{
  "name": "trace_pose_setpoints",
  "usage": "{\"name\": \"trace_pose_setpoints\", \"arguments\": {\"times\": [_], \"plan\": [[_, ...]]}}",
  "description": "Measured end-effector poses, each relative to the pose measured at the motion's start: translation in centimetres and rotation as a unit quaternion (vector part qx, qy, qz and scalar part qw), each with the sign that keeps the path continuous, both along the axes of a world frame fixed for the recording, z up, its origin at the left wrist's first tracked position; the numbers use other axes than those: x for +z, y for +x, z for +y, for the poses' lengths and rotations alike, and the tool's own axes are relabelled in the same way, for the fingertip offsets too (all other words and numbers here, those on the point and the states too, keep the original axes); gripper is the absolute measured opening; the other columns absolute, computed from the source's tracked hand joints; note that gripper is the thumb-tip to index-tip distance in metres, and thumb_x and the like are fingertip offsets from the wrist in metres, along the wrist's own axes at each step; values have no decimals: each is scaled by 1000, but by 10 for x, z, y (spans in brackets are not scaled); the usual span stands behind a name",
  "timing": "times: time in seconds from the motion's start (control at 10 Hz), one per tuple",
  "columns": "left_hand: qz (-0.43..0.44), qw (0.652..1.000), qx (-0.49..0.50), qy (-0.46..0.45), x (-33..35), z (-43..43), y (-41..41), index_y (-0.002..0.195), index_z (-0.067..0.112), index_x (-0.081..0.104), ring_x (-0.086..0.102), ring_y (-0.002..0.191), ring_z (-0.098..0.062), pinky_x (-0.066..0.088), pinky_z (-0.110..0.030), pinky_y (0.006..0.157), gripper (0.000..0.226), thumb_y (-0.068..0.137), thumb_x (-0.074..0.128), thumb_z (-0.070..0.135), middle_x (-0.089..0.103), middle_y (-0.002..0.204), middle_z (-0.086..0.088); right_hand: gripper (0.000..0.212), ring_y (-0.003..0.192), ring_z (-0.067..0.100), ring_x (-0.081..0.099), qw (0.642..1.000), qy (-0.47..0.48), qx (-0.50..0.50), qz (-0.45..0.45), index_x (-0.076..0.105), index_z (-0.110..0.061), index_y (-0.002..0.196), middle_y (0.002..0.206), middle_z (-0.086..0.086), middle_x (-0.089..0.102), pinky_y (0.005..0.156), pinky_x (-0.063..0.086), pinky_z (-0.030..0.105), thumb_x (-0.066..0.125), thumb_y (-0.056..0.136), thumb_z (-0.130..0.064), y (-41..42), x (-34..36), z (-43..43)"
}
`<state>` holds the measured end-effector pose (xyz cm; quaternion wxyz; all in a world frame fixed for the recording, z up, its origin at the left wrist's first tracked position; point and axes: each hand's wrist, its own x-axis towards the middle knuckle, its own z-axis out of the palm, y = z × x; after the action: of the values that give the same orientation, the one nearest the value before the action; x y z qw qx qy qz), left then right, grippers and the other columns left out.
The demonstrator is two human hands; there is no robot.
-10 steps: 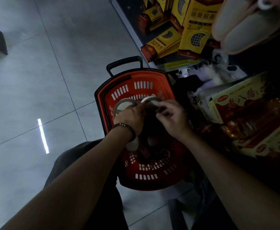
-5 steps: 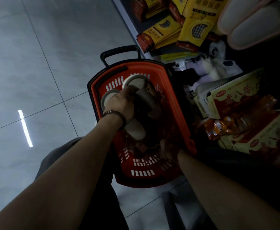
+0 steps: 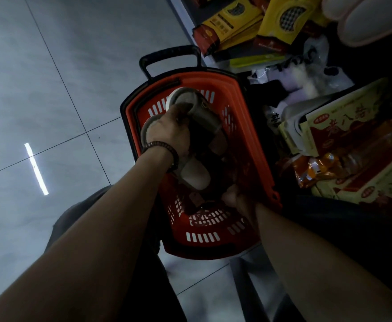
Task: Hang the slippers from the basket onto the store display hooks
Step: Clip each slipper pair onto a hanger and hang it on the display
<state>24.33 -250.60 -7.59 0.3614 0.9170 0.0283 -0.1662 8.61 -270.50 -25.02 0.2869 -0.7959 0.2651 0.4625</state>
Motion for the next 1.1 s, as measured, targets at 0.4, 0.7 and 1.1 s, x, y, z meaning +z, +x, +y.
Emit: {"name": "trace_pose_setpoints", "arguments": {"times": [0.4, 0.7, 1.1], "plan": [[-12, 998, 47, -29, 20, 7, -3, 145, 37, 52, 68, 102, -29, 47, -31, 78, 42, 103, 48, 31, 68, 122, -10, 28, 106, 38, 71, 990, -1, -21, -138, 72, -2, 116, 112, 19, 73, 87, 57, 37, 63, 95, -18, 53, 112, -14], [52, 985, 119, -112, 37, 2, -23, 136, 36, 58, 73, 66, -24, 62, -37, 65, 34, 103, 51, 36, 71, 110, -3, 7, 62, 35, 72, 969, 49, -62, -235, 73, -5, 86, 66, 16, 74, 59, 55, 38, 74, 88, -12, 65, 219, -40], [132, 927, 258, -239, 62, -8, -43, 119, 28, 66, 69, 63, -29, 60, -41, 62, 24, 97, 63, 40, 73, 99, -6, 20, 56, 20, 68, 825, 212, -217, -477, 66, -15, 101, 83, 8, 74, 52, 56, 37, 80, 89, -6, 45, 267, -6]]}}
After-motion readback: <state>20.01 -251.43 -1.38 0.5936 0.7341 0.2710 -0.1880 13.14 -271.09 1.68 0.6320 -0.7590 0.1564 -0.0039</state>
